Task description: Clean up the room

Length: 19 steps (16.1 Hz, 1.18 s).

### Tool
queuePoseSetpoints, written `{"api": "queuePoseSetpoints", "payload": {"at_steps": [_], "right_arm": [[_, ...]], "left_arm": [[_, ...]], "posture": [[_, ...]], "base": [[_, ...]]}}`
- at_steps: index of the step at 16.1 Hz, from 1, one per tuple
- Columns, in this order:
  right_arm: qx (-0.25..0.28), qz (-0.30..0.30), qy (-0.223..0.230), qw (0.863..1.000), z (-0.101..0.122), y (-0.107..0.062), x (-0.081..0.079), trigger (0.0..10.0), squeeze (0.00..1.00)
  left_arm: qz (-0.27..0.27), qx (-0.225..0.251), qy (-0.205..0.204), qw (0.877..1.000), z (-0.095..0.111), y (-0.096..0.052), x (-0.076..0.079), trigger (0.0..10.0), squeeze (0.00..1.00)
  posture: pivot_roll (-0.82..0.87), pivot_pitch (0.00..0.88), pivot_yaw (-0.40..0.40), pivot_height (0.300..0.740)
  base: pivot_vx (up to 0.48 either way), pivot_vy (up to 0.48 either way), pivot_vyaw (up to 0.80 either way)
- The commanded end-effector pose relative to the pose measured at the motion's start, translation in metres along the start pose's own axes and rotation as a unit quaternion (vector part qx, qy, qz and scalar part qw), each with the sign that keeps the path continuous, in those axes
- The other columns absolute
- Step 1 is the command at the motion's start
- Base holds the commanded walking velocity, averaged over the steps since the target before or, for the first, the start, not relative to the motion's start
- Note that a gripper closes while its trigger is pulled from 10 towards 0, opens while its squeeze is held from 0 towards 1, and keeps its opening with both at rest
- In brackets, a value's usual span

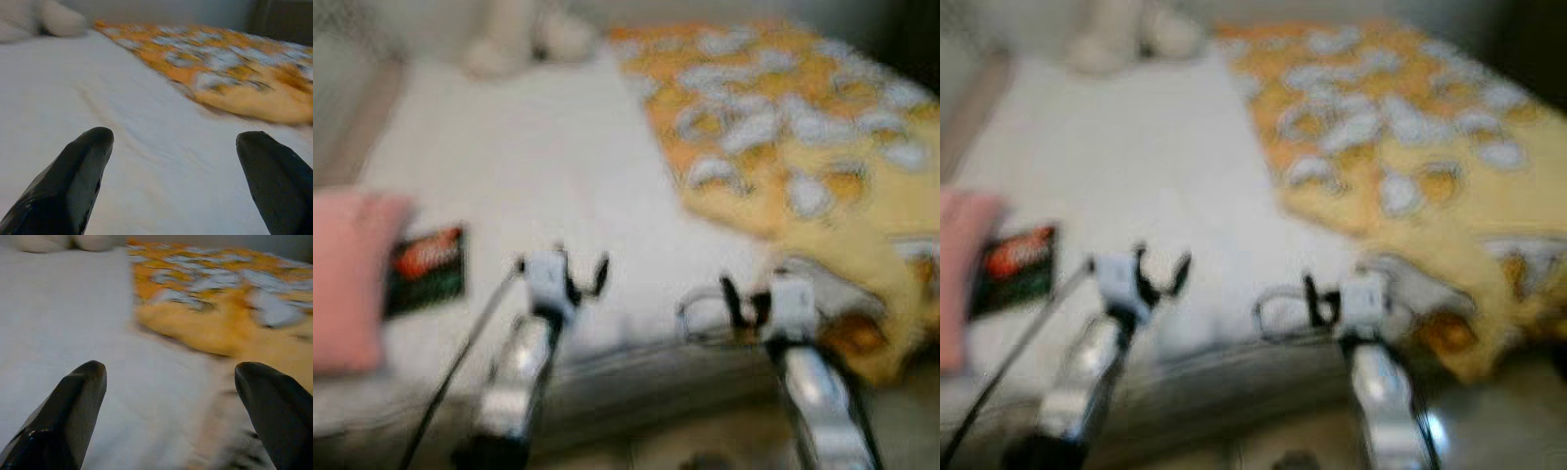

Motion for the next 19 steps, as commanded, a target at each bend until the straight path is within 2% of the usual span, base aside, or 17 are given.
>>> {"api": "queuePoseSetpoints", "payload": {"at_steps": [1,3,5,6,8,11,13,19], "right_arm": [[0.008,0.005,0.002,1.000,0.004,0.002,-0.007,10.0,1.00],[0.010,0.000,0.012,1.000,0.002,-0.002,-0.005,10.0,1.00],[0.013,-0.002,0.022,1.000,0.000,-0.010,-0.002,10.0,1.00],[0.012,0.002,0.018,1.000,-0.003,-0.015,0.000,10.0,1.00],[0.006,0.009,0.009,1.000,-0.008,-0.015,0.000,10.0,1.00],[0.003,0.008,0.003,1.000,-0.007,-0.008,0.002,10.0,1.00],[-0.004,0.004,-0.004,1.000,-0.009,-0.006,0.003,10.0,1.00],[-0.009,0.013,-0.004,1.000,-0.016,-0.010,-0.002,10.0,1.00]], "left_arm": [[0.003,-0.004,0.011,1.000,-0.001,0.000,-0.007,10.0,0.00],[0.017,-0.014,0.000,1.000,-0.008,-0.002,-0.012,10.0,0.00],[0.038,-0.018,0.006,0.999,-0.016,-0.012,-0.024,10.0,0.00],[0.042,-0.010,-0.013,0.999,-0.016,-0.018,-0.026,10.0,0.00],[0.025,-0.001,-0.011,1.000,-0.013,-0.017,-0.016,10.0,0.00],[-0.001,0.020,-0.020,1.000,-0.004,-0.010,-0.002,10.0,0.00],[-0.004,0.019,-0.018,1.000,-0.006,-0.010,-0.001,10.0,0.00],[-0.006,0.014,-0.015,1.000,-0.008,-0.010,-0.004,10.0,0.00]], "posture": [[-0.21,0.000,0.073,0.740],[-0.22,0.000,0.074,0.740],[-0.23,0.000,0.072,0.740],[-0.23,0.000,0.072,0.740],[-0.22,0.000,0.067,0.740],[-0.22,0.000,0.066,0.740],[-0.22,0.000,0.067,0.740],[-0.22,0.000,0.073,0.740]], "base": [[0.000,0.000,-0.69],[0.000,0.000,-0.69],[0.000,0.000,-0.69],[0.000,0.000,-0.68],[0.266,-0.396,-0.66],[0.279,-0.388,0.00],[0.289,-0.381,0.00],[0.294,-0.376,-0.62]]}}
Point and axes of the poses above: a point about 5 cm out from each wrist's last joint towards the gripper, its own y axis pointing out of the wrist towards the gripper, its own z axis along the axis of the wrist's last joint, x = y × z, the point moved 6 cm from there along y, pointing out of the wrist towards the gripper, and after that the axes turned 3 degrees about y, right-handed, at the moved point
